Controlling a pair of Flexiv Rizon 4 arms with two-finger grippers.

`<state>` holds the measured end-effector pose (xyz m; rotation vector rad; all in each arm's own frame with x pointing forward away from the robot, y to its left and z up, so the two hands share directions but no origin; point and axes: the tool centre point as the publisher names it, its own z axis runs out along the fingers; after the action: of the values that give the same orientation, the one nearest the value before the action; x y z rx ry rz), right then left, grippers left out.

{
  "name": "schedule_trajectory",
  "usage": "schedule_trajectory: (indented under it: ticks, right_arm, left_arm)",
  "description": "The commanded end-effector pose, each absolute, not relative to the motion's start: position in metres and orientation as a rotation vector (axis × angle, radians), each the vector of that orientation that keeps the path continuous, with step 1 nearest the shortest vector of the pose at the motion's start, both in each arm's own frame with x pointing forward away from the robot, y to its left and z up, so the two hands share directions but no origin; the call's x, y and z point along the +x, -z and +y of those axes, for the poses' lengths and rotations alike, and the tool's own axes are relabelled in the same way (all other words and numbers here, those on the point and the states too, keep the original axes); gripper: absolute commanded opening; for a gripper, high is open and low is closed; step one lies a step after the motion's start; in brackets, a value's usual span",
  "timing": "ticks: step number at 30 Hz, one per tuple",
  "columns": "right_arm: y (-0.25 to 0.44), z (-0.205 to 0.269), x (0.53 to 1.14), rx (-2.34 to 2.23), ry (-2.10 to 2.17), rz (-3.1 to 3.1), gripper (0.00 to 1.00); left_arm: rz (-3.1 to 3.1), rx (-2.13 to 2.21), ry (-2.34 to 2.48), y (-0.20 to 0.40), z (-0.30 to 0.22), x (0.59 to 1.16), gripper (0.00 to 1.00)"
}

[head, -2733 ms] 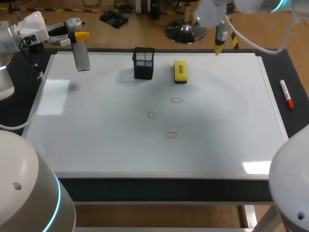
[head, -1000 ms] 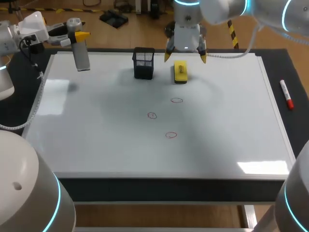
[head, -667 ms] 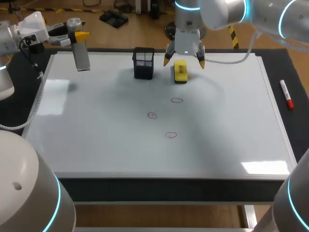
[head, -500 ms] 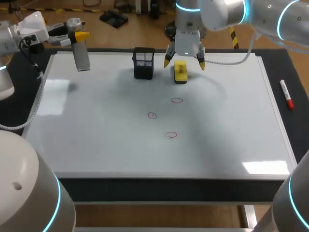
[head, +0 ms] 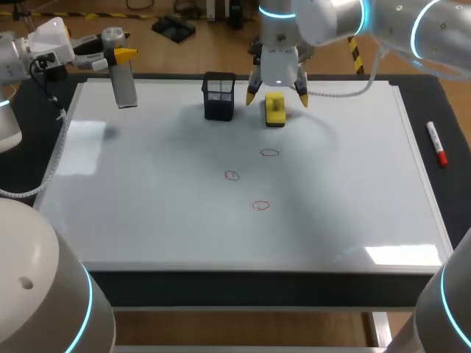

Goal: Pick up the inspection probe, press it on each red-marked spot on the whiteboard one by one, put down the probe, pick up the eraser, and wipe off all the red marks.

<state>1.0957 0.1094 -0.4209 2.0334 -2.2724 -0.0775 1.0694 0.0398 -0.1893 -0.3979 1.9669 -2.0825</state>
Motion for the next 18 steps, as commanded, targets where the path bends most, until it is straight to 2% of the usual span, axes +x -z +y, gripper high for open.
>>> schedule_trajectory:
  ticks: [1, 4, 5, 6, 8, 9, 11, 18]
  right_arm:
    - [0.4203, 0.1097, 1.0960, 2.030, 0.072, -2.267, 1.00]
    - [0.4211, 0.1096, 1.0954, 2.027, 0.075, -2.269, 0.99]
    - [0.4214, 0.1094, 1.0950, 2.028, 0.076, -2.271, 0.87]
    - [0.4215, 0.1093, 1.0948, 2.028, 0.078, -2.272, 0.49]
    - [0.4222, 0.1085, 1.0942, 2.029, 0.084, -2.275, 0.40]
    - [0.4224, 0.1083, 1.0940, 2.029, 0.086, -2.276, 0.23]
    - [0.4219, 0.1076, 1.0929, 2.027, 0.087, -2.280, 0.00]
    - [0.4150, 0.1041, 1.0896, 2.017, 0.082, -2.304, 0.00]
  left_arm:
    - [1.965, -0.400, 2.080, 0.1880, 0.0394, 1.0686, 0.00]
    - [1.965, -0.400, 2.080, 0.1880, 0.0394, 1.0686, 0.00]
    - [1.965, -0.400, 2.080, 0.1880, 0.0394, 1.0686, 0.00]
    - [1.965, -0.400, 2.080, 0.1880, 0.0394, 1.0686, 0.00]
    - [1.965, -0.400, 2.080, 0.1880, 0.0394, 1.0686, 0.00]
    - [1.965, -0.400, 2.080, 0.1880, 0.0394, 1.0686, 0.00]
    - [1.965, -0.400, 2.080, 0.1880, 0.0394, 1.0686, 0.00]
    - [1.965, -0.400, 2.080, 0.1880, 0.0394, 1.0686, 0.00]
